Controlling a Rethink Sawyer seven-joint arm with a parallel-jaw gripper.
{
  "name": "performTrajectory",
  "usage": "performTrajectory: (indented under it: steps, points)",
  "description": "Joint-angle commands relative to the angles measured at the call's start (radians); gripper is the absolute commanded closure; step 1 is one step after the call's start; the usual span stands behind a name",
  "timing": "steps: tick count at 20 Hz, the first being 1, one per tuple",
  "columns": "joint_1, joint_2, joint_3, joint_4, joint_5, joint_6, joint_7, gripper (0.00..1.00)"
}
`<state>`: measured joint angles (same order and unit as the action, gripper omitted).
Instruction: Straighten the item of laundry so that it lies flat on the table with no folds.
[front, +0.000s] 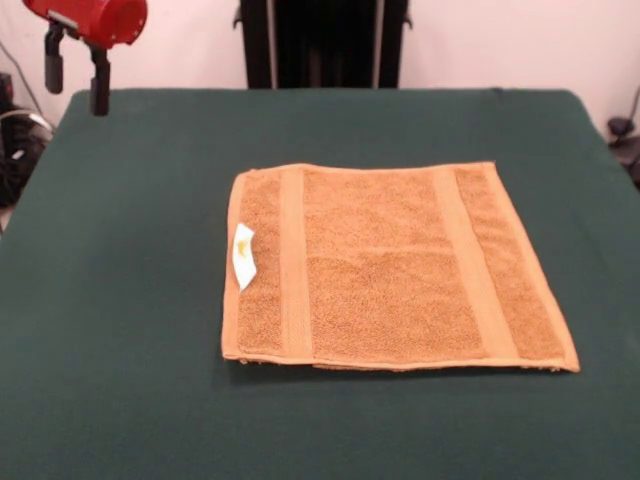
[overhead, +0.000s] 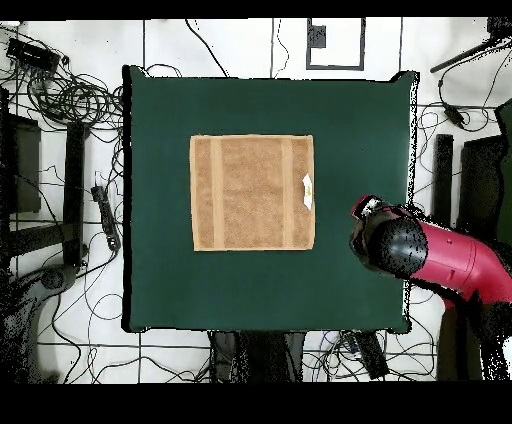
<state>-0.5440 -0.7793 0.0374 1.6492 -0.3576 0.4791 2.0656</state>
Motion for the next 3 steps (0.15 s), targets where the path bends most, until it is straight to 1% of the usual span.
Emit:
performTrajectory:
  steps: [1, 3]
  points:
    - [0.021, 0.008, 0.149, 0.104, -0.054, -0.022, -0.114, 0.0]
    - [0.018, 0.011, 0.153, 0.098, -0.057, -0.011, -0.113, 0.0]
